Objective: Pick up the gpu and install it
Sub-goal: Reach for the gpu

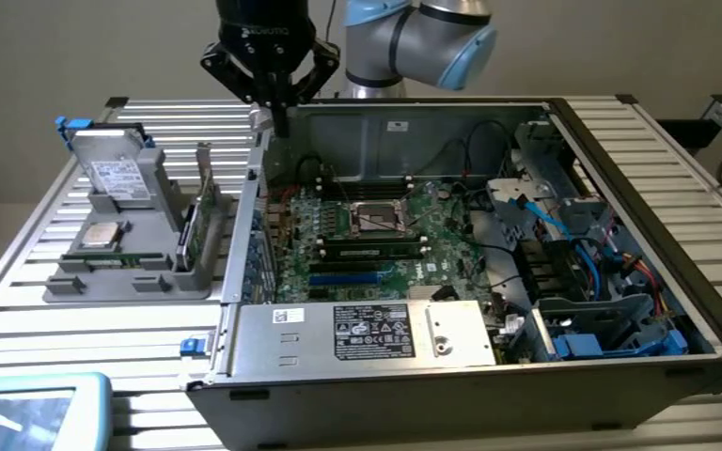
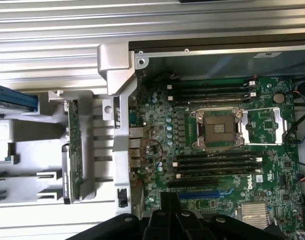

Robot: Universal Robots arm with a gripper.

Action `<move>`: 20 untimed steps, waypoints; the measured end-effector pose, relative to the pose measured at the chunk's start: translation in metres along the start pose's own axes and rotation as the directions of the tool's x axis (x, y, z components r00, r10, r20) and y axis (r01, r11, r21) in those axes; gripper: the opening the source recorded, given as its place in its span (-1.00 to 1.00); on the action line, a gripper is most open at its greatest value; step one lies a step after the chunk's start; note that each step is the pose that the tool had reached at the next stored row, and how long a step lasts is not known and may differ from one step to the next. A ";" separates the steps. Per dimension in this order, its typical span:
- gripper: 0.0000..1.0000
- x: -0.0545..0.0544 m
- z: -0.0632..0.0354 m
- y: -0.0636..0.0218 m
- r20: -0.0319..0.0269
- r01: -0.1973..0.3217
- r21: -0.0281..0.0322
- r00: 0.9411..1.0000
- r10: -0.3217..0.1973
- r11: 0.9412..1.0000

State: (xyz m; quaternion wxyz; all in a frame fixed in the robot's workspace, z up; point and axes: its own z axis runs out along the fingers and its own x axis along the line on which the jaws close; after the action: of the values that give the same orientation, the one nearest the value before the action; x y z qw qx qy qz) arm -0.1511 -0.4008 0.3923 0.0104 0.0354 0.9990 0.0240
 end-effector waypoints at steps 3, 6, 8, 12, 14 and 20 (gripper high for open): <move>-0.79 0.014 -0.0002 -0.0010 0.000 0.000 0.000 1.000 0.000 1.000; -0.79 0.027 -0.0002 -0.0019 0.000 0.000 0.000 1.000 0.000 1.000; -0.79 0.036 -0.0001 -0.0026 0.000 0.000 0.000 1.000 0.000 1.000; -0.79 0.052 0.0000 -0.0038 0.000 0.000 0.000 1.000 0.000 1.000; -0.79 0.060 0.0000 -0.0043 -0.001 0.000 0.000 1.000 0.000 1.000; -0.79 0.087 0.0001 -0.0062 -0.003 0.000 0.000 1.000 0.000 1.000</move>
State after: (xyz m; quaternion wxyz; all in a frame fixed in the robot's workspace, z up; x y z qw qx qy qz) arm -0.2381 -0.4009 0.3902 0.0089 0.0354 0.9990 0.0239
